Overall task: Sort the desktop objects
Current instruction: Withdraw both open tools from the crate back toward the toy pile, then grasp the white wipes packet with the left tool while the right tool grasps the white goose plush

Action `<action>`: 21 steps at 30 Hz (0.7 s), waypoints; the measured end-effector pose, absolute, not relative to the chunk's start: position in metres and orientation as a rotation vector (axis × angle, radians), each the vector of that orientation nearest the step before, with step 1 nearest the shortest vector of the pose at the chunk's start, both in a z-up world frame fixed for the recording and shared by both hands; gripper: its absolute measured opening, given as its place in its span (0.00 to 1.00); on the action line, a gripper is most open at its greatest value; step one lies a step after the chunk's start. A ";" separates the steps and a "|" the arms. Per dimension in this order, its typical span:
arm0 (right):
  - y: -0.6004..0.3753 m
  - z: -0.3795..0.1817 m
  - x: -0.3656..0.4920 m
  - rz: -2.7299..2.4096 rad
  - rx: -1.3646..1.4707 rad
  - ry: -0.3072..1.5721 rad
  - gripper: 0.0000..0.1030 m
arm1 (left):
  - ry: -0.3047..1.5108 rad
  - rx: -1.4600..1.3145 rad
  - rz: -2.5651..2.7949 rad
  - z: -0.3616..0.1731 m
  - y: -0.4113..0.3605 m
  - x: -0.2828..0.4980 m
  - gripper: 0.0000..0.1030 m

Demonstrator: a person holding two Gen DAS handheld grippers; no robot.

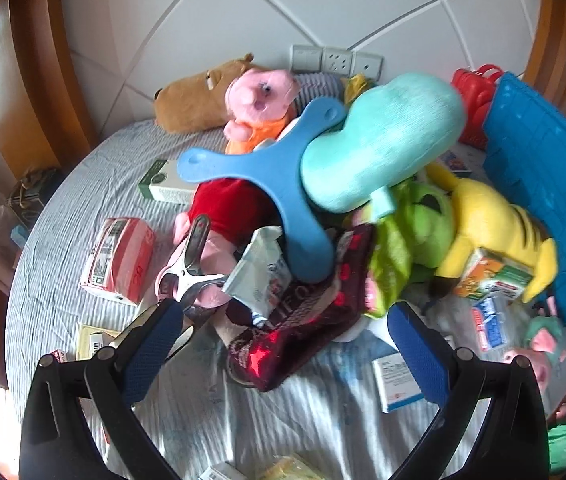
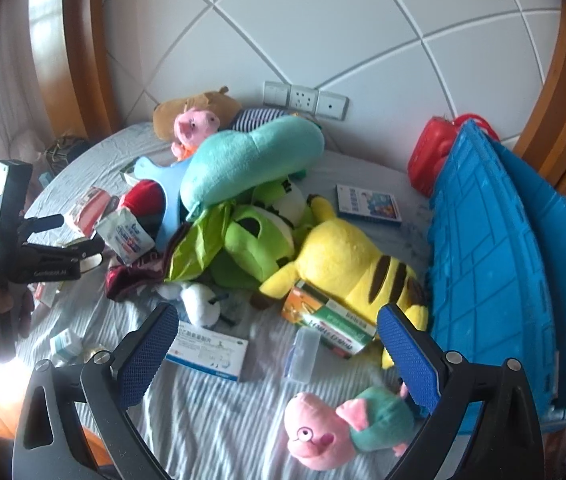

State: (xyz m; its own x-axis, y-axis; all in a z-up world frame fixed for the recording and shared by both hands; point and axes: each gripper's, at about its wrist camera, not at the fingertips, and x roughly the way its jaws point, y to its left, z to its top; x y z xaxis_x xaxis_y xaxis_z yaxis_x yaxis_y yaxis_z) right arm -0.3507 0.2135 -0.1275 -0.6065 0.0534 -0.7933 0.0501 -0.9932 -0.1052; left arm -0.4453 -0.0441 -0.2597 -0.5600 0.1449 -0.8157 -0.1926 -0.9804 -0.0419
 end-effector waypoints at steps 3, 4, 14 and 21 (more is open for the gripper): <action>0.216 -0.142 -0.353 2.773 -1.438 -0.162 0.98 | 0.079 -1.399 2.628 -0.282 -0.050 -0.465 1.00; 0.217 -0.145 -0.354 2.764 -1.447 -0.157 0.98 | 0.081 -1.411 2.629 -0.289 -0.052 -0.472 1.00; 0.224 -0.175 -0.361 2.685 -1.538 -0.105 0.98 | 0.070 -1.485 2.595 -0.331 -0.061 -0.511 0.88; 0.223 -0.177 -0.369 2.680 -1.550 -0.099 0.98 | 0.157 -1.476 2.607 -0.323 -0.053 -0.512 0.23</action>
State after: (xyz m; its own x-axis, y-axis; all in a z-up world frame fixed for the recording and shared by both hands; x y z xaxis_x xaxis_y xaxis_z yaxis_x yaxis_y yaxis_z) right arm -0.3685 0.2229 -0.1772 -0.4982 0.0702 -0.8642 -0.0061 -0.9970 -0.0775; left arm -0.5119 -0.0530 -0.3226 -0.5080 0.0715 -0.8584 -0.1737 -0.9846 0.0208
